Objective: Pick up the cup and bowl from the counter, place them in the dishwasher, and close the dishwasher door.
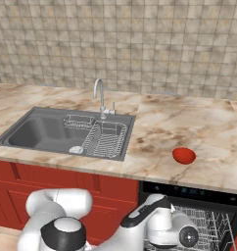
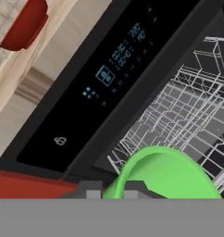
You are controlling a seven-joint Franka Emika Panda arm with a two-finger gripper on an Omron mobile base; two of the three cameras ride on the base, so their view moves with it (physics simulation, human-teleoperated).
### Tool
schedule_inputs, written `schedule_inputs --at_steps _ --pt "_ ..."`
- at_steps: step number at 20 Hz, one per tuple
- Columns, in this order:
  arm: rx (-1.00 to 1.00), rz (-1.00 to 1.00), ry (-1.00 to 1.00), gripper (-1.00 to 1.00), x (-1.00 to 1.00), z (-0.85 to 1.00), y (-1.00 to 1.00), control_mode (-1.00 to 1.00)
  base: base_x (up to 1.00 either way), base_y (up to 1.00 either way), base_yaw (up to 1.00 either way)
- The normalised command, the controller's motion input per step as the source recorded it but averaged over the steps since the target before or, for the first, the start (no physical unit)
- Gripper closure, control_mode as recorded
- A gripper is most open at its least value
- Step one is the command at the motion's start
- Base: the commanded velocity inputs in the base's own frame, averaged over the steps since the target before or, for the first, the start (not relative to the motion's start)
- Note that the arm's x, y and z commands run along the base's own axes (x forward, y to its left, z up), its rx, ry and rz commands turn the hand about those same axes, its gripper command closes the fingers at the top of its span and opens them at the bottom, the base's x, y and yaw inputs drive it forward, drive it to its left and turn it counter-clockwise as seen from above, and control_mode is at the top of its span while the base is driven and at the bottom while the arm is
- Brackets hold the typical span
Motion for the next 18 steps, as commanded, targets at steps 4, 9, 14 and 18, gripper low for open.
schedule_inputs --at_steps 4,9,14,18 --pt "0.0 -0.01 0.0 1.0 0.2 -0.24 0.0 -1.0 0.0 0.0 0.0" --pt "0.0 -0.01 0.0 1.0 0.16 -0.3 0.0 -1.0 0.0 0.0 0.0" --pt "0.0 -0.01 0.0 1.0 0.09 -0.34 -0.01 -1.0 0.0 0.0 0.0" --pt "0.0 0.0 0.0 1.0 0.14 -0.34 -0.04 -1.0 0.0 0.0 0.0"
